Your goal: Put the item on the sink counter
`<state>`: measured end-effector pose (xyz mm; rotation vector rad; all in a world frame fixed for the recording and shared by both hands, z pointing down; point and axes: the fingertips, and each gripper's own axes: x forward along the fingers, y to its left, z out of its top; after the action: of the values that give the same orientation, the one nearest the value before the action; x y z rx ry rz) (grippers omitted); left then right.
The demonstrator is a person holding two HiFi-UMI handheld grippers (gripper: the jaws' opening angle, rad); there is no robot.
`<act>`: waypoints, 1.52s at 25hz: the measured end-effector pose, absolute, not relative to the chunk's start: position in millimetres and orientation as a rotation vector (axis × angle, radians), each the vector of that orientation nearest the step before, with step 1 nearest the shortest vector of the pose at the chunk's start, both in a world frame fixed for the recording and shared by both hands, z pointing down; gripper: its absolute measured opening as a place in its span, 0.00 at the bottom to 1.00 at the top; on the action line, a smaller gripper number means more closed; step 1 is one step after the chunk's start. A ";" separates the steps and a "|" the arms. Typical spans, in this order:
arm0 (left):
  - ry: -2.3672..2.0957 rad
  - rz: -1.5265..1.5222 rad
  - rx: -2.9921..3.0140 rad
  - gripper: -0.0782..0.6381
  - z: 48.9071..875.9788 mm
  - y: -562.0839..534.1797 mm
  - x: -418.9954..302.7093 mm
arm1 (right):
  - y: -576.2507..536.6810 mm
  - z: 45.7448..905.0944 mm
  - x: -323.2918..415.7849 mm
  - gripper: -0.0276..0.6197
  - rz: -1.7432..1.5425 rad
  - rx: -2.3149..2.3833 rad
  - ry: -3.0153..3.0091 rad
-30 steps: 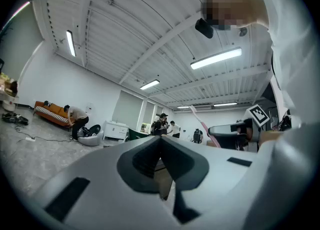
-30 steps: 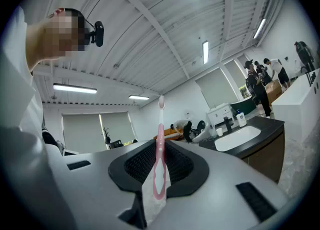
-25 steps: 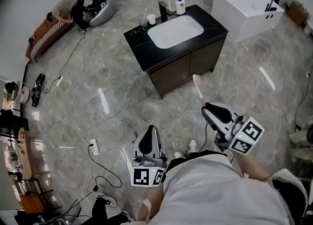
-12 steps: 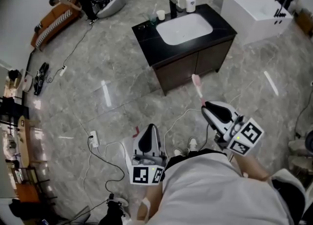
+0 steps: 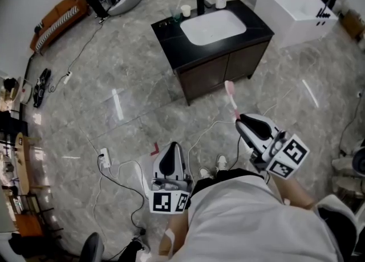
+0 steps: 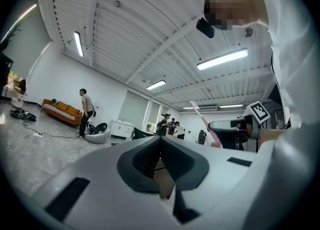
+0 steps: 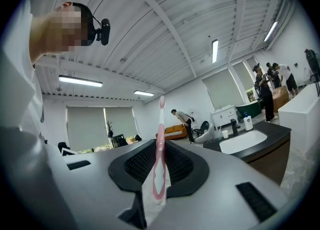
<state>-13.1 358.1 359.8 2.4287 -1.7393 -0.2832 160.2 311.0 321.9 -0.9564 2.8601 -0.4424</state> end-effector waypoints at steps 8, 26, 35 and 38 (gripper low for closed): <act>-1.719 -0.308 2.443 0.11 360.9 374.4 -31.4 | 319.0 313.9 137.9 0.16 -0.421 -0.963 2.852; -1.648 -0.367 2.461 0.11 369.3 372.7 -47.9 | 306.8 314.4 104.5 0.16 -0.420 -0.939 2.844; -1.663 -0.357 2.476 0.11 367.7 323.5 -46.3 | 262.4 313.1 101.0 0.16 -0.406 -0.889 2.834; -1.654 -0.346 2.505 0.11 361.8 301.7 -36.8 | 242.6 312.3 111.0 0.16 -0.407 -0.904 2.826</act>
<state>-36.8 301.7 361.8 2.5055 -1.6545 -0.3463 111.0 242.6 312.3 -0.9041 2.8261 -0.4065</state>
